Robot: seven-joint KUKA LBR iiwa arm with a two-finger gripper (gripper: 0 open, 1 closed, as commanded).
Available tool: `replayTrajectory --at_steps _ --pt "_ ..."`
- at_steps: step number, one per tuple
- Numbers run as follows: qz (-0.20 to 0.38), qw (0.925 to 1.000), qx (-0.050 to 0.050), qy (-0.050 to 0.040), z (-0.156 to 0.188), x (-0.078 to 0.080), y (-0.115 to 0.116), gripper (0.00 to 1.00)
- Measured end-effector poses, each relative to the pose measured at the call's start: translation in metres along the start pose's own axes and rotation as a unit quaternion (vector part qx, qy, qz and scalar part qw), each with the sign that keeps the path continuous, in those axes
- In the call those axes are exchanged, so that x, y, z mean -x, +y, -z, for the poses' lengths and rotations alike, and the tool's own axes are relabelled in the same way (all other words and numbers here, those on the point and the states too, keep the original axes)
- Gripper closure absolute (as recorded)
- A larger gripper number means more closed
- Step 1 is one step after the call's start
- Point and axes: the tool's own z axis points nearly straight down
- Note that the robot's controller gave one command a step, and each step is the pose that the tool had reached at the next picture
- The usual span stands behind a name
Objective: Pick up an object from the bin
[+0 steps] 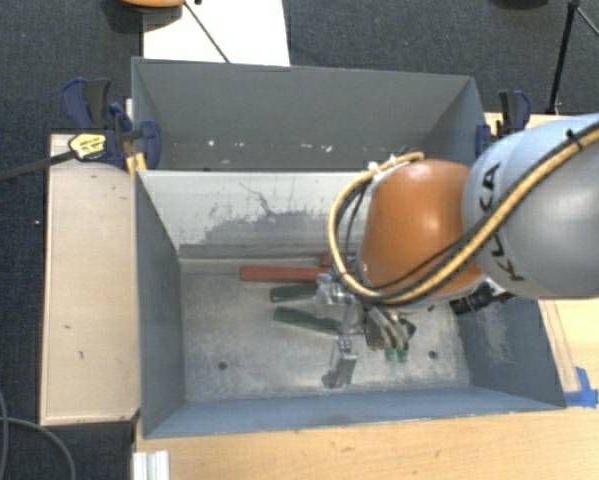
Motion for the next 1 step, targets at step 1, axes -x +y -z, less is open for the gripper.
replayTrajectory --at_steps 1 --pt "-0.001 1.0000 0.000 0.0000 0.0000 0.0000 0.0000 0.00"
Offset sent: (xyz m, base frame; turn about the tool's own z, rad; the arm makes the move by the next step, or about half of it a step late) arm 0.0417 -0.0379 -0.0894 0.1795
